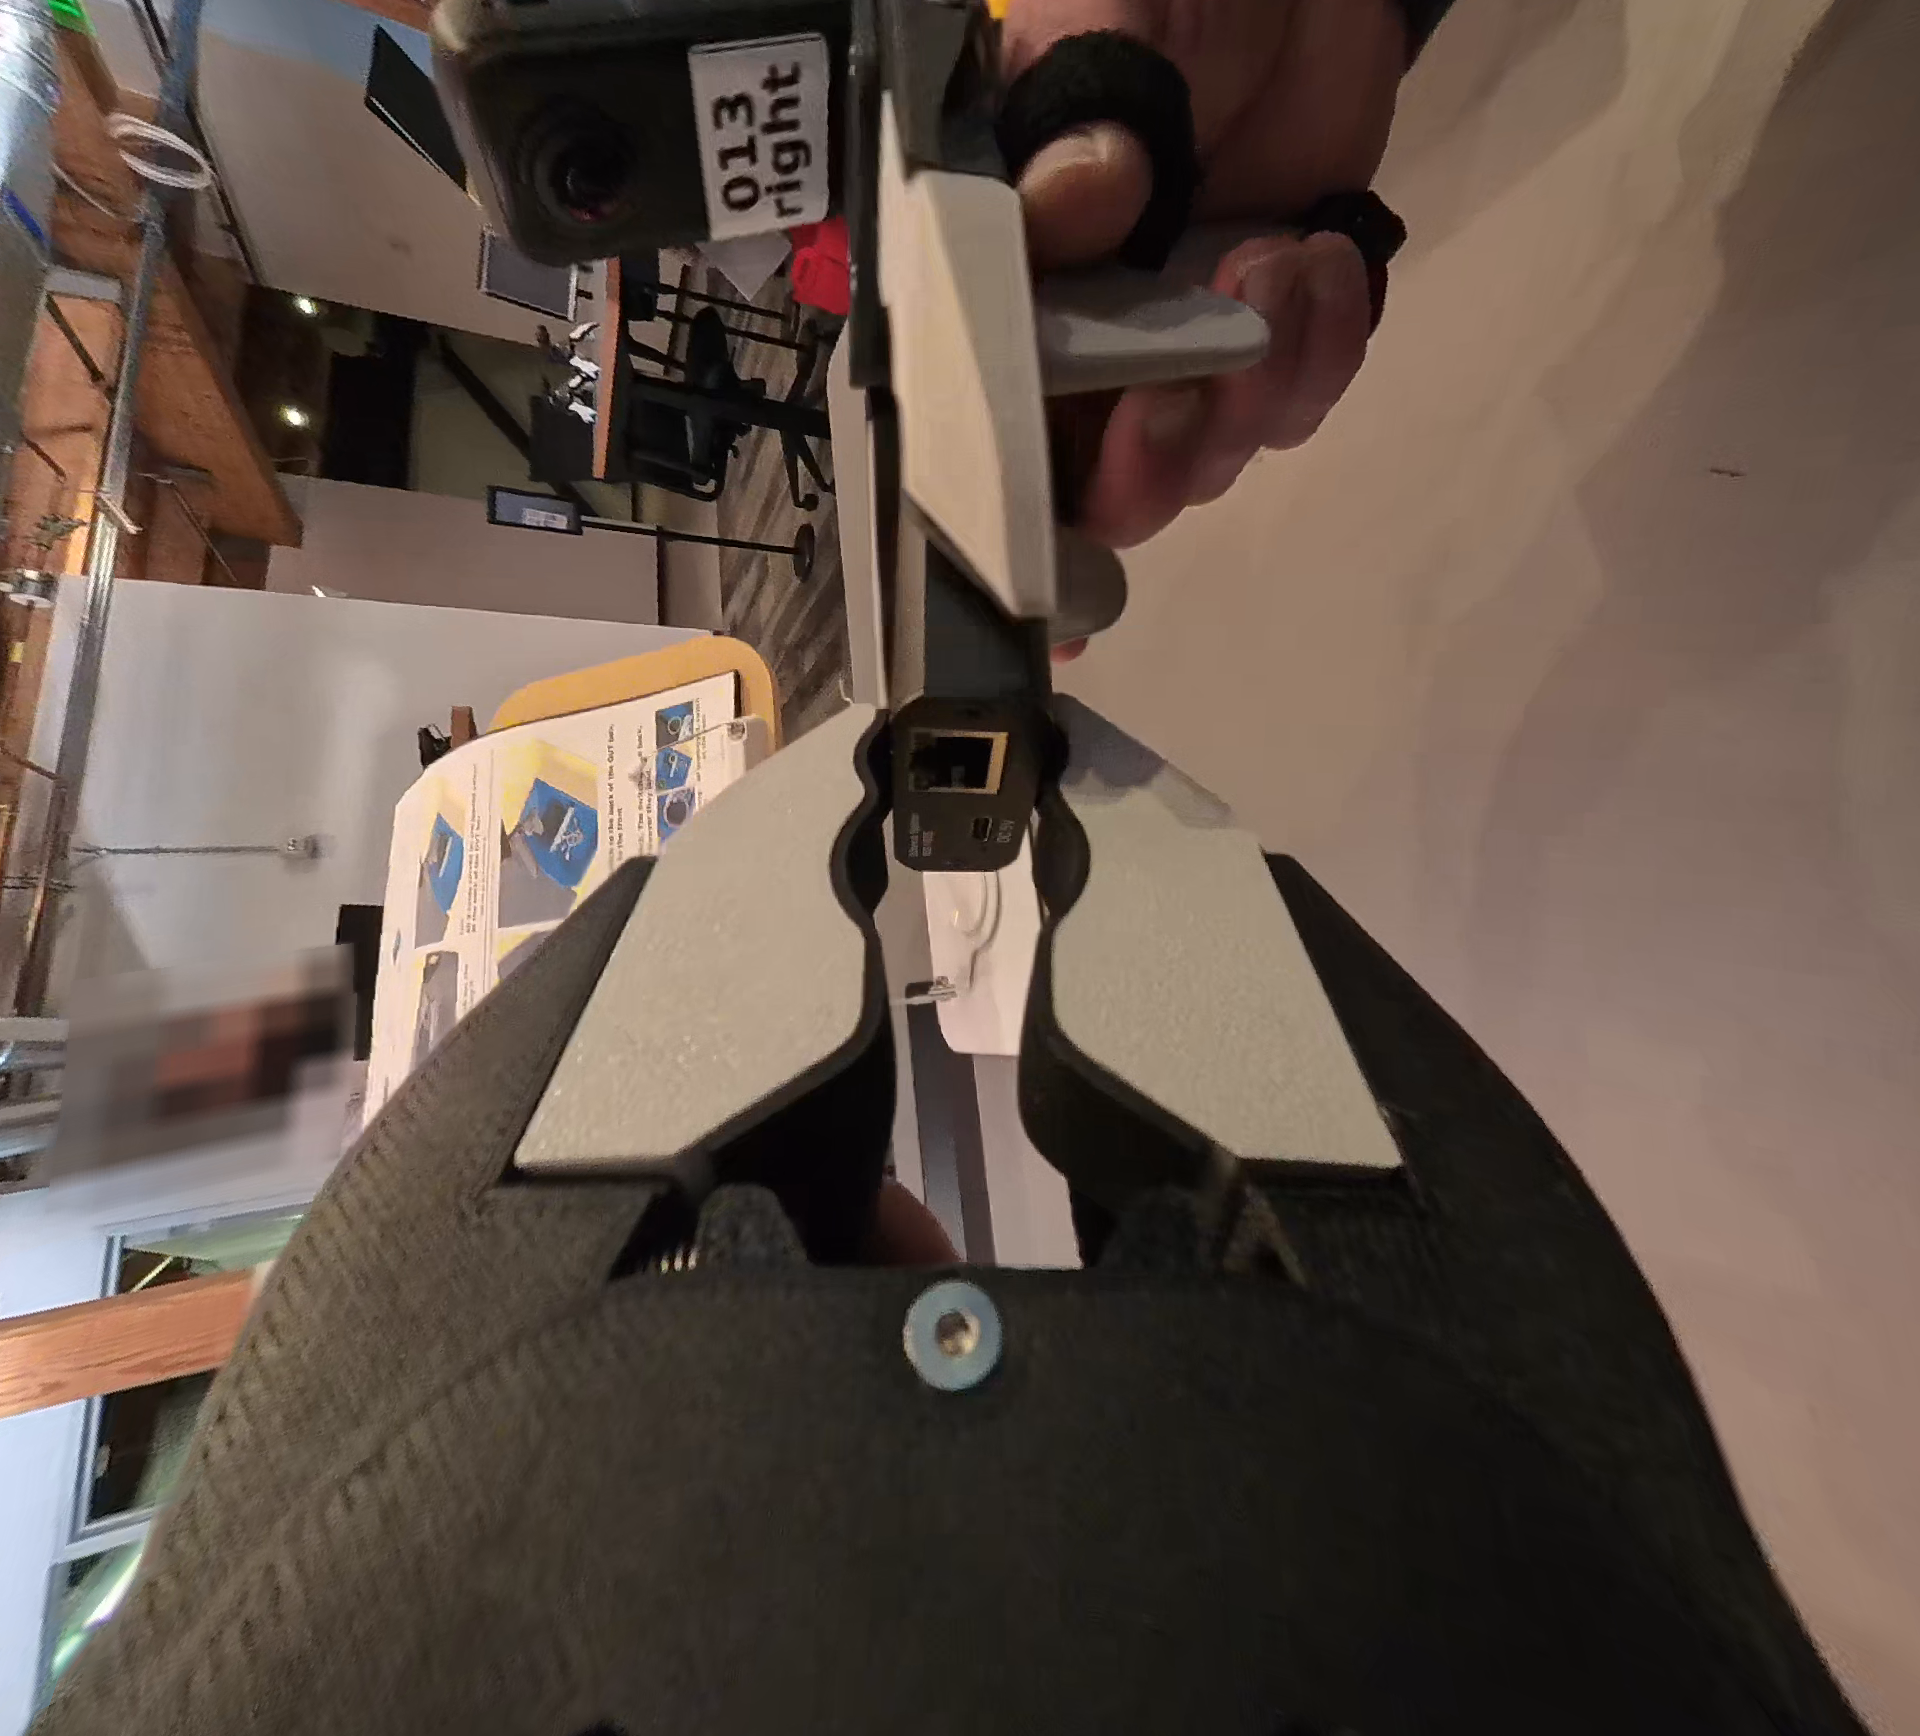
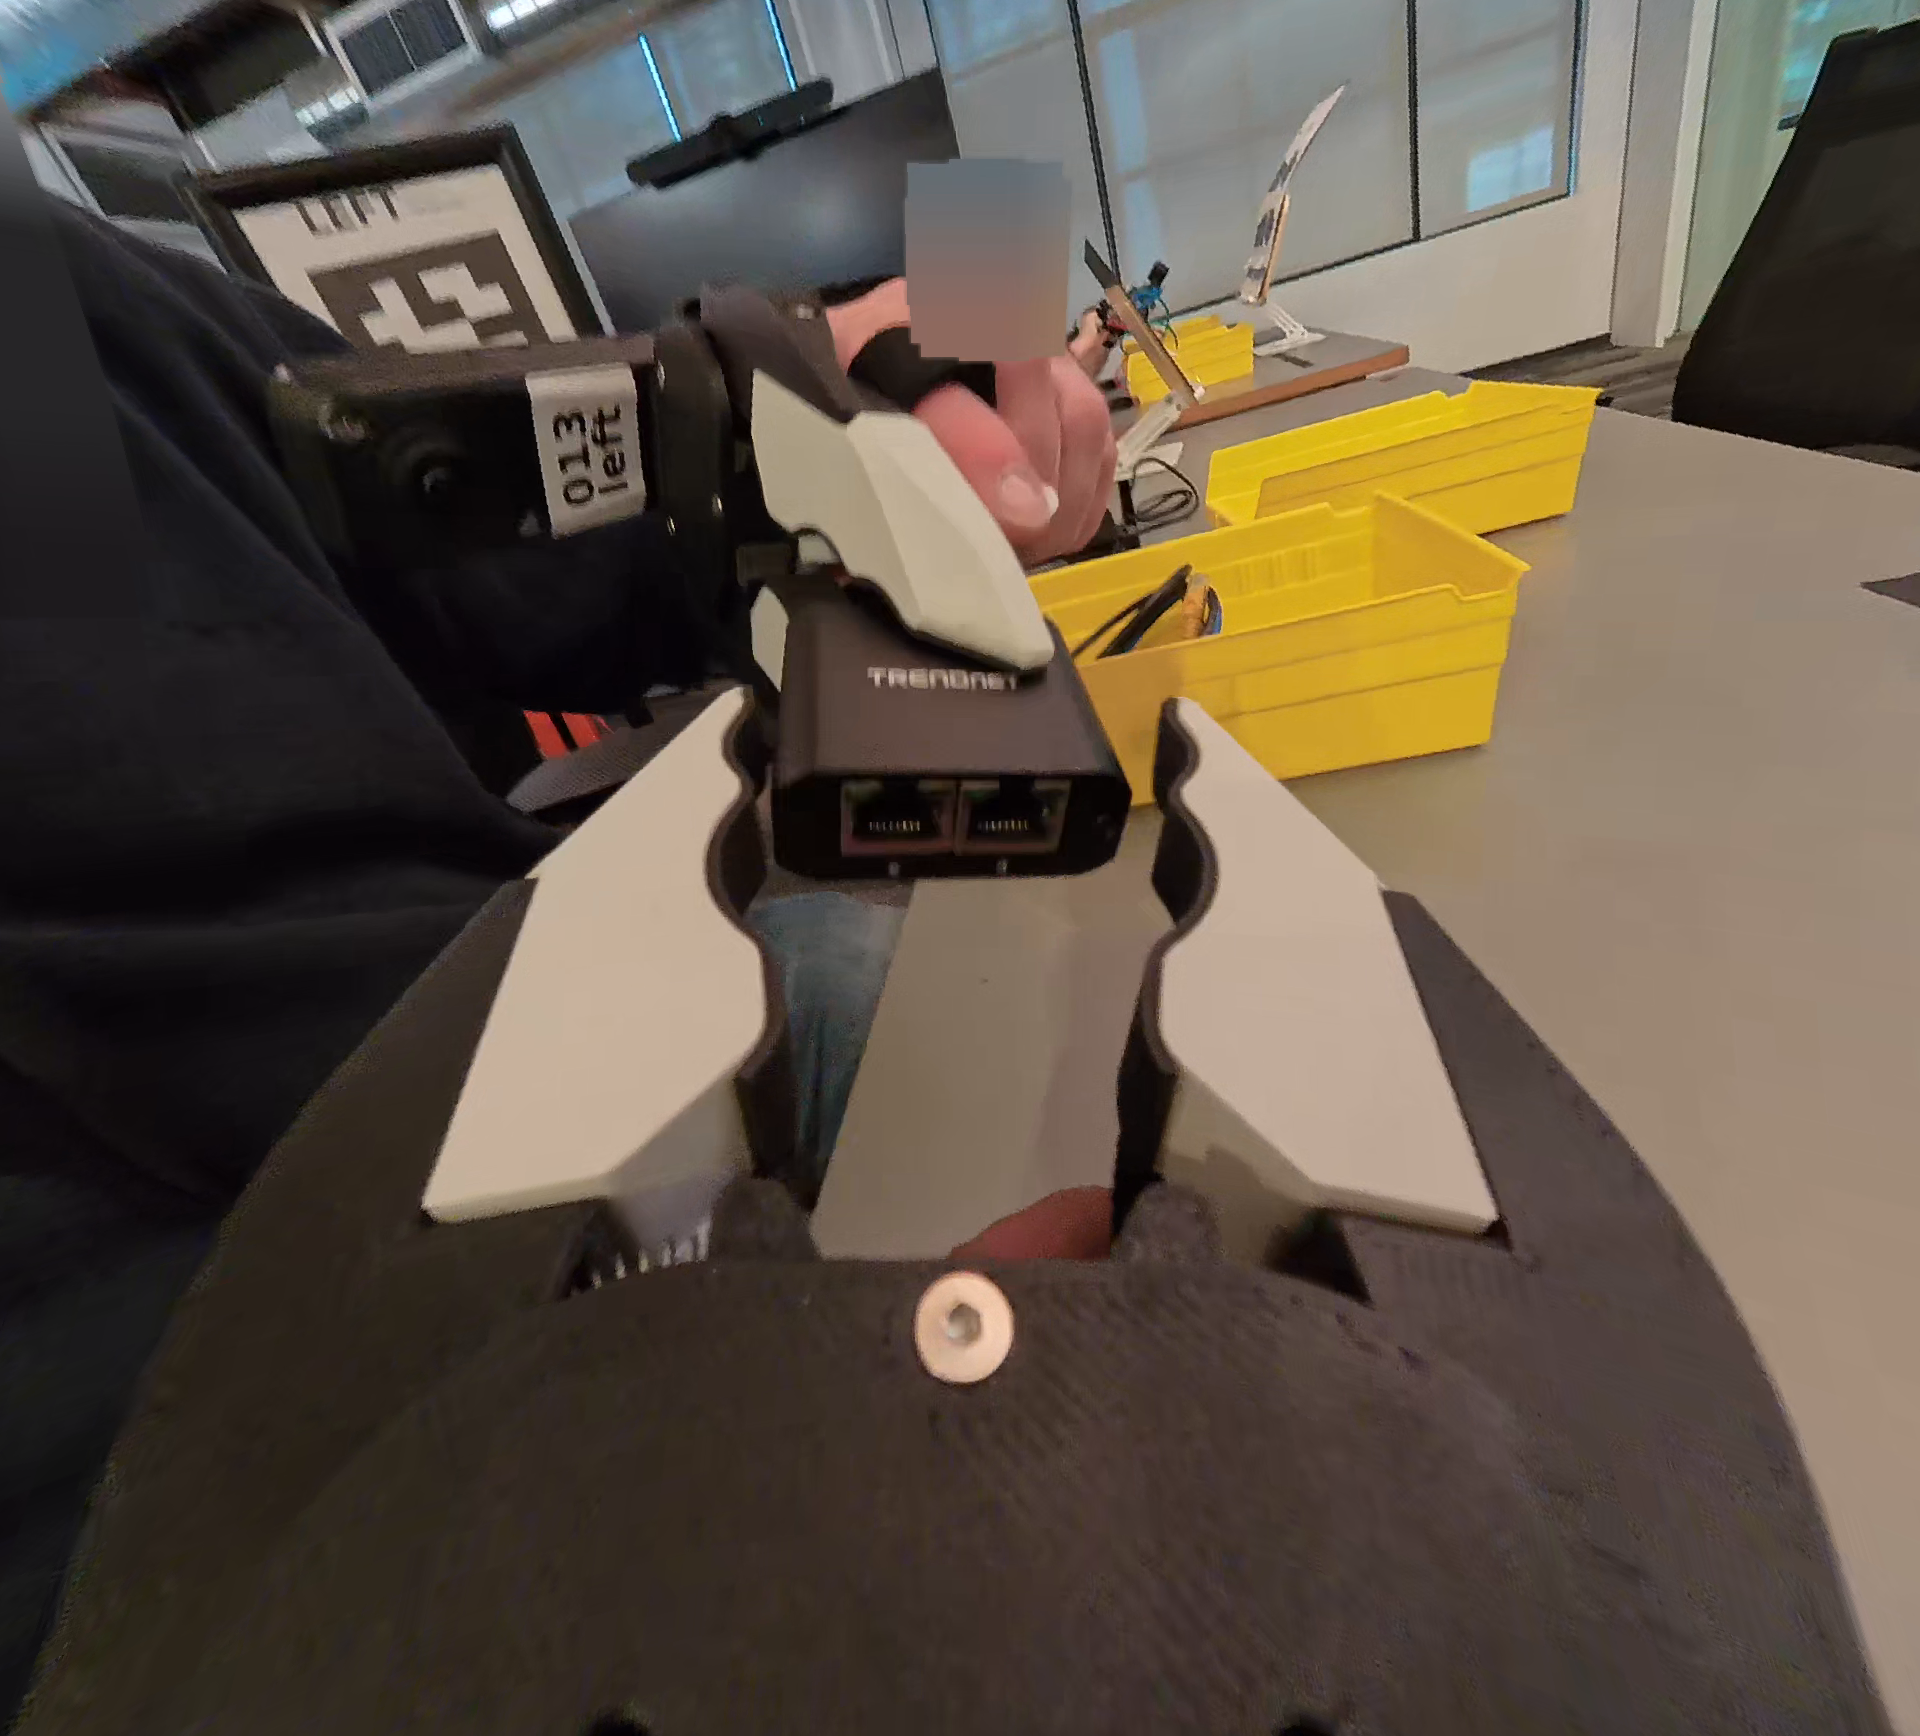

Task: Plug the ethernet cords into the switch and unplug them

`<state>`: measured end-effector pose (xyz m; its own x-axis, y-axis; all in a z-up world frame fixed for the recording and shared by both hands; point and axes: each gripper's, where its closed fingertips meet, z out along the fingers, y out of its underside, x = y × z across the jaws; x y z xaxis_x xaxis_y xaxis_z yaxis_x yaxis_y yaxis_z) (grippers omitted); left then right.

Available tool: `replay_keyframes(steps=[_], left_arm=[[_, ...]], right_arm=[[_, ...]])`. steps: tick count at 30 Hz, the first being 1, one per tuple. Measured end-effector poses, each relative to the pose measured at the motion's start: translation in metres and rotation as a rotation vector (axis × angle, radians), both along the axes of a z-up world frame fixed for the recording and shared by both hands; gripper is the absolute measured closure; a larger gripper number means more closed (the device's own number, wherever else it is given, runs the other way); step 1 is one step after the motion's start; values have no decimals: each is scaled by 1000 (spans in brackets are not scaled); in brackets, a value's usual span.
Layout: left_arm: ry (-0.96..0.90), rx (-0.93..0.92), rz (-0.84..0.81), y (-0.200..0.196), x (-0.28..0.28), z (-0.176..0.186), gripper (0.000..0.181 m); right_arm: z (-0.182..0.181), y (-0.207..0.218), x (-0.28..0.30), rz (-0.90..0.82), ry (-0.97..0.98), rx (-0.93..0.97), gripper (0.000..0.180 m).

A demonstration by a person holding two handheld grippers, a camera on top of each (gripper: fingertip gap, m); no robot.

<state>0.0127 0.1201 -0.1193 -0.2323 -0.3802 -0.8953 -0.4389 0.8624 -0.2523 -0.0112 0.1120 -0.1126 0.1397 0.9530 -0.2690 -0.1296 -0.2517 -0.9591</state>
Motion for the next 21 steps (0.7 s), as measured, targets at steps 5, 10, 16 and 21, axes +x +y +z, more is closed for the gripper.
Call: replay_keyframes(steps=[5, 10, 16, 21], left_arm=[[-10, 39, -8, -4, 5, -2, 157], [-55, 64, -36, -10, 7, 2, 157], [-85, 74, -46, -11, 7, 9, 157], [-86, 87, -55, -11, 8, 10, 157]], right_arm=[[1, -4, -4, 32, -4, -6, 108], [6, -8, -3, 56, 30, -22, 108], [6, -11, -3, 59, 43, -25, 111], [8, -10, -2, 38, 42, 15, 111]])
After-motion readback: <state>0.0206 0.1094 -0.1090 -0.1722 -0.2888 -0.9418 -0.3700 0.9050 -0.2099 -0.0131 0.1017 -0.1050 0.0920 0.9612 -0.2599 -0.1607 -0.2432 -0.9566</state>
